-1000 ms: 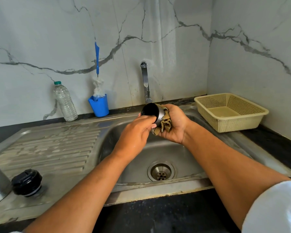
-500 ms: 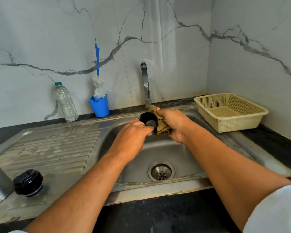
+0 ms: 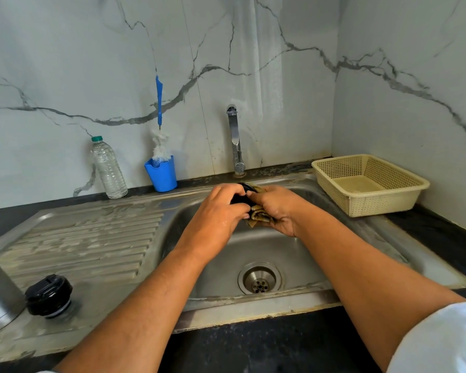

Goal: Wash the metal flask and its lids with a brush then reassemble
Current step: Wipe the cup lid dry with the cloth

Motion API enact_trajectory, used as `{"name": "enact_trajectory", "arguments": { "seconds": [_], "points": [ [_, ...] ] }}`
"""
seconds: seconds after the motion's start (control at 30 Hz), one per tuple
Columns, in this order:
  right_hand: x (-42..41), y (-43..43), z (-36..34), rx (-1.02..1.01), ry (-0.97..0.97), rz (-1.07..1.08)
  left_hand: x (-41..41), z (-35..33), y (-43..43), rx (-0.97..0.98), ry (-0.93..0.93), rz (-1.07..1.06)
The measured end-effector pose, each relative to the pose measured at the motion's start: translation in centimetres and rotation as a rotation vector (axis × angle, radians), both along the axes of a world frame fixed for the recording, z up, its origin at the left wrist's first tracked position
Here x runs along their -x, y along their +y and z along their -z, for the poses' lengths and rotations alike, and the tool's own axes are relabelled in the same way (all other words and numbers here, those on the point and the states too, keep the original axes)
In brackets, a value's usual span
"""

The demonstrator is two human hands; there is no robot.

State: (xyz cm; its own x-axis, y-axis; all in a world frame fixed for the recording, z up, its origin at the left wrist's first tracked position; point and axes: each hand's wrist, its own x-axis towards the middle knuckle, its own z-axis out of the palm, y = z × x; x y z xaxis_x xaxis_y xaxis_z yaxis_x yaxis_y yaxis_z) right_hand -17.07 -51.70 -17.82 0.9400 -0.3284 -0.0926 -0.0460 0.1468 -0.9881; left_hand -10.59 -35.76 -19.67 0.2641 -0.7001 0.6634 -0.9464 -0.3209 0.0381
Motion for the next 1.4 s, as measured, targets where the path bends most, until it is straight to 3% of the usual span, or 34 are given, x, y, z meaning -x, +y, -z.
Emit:
{"name": "enact_trajectory", "arguments": {
  "seconds": [0.1,0.23,0.33,0.57,0.73,0.83,0.97,1.2,1.4],
  "points": [
    [-0.2,0.1,0.1,-0.002,-0.009,0.052,0.3,0.0,-0.1,0.127,0.032,-0.051],
    [-0.4,-0.1,0.2,-0.005,-0.018,0.115,-0.7,0.4,0.5,0.227,0.554,-0.126],
    [-0.3,0.1,0.2,-0.036,-0.028,0.093,-1.4,0.4,1.4,0.187,0.805,-0.081],
    [-0.2,0.5,0.3,-0.038,-0.034,0.064,-1.0,0.2,1.7,0.245,1.049,0.117],
    [-0.5,0.5,0.1,-0.155,-0.025,0.077,-1.0,-0.3,1.9,0.446,1.271,0.21],
    [-0.7,0.0,-0.1,-0.18,0.019,0.164,-1.5,-0.5,2.0,0.577,1.308,0.165],
    [-0.9,0.0,-0.2,-0.173,0.049,0.192,-2.2,-0.3,2.1,0.603,1.278,0.115],
    [-0.8,1.5,0.0,-0.059,-0.026,0.108,-1.9,-0.4,2.2,0.525,1.265,0.122],
    [0.3,3.7,-0.6,-0.078,-0.122,-0.062,-1.6,-0.4,2.0,0.504,1.309,0.089]
  ]
}}
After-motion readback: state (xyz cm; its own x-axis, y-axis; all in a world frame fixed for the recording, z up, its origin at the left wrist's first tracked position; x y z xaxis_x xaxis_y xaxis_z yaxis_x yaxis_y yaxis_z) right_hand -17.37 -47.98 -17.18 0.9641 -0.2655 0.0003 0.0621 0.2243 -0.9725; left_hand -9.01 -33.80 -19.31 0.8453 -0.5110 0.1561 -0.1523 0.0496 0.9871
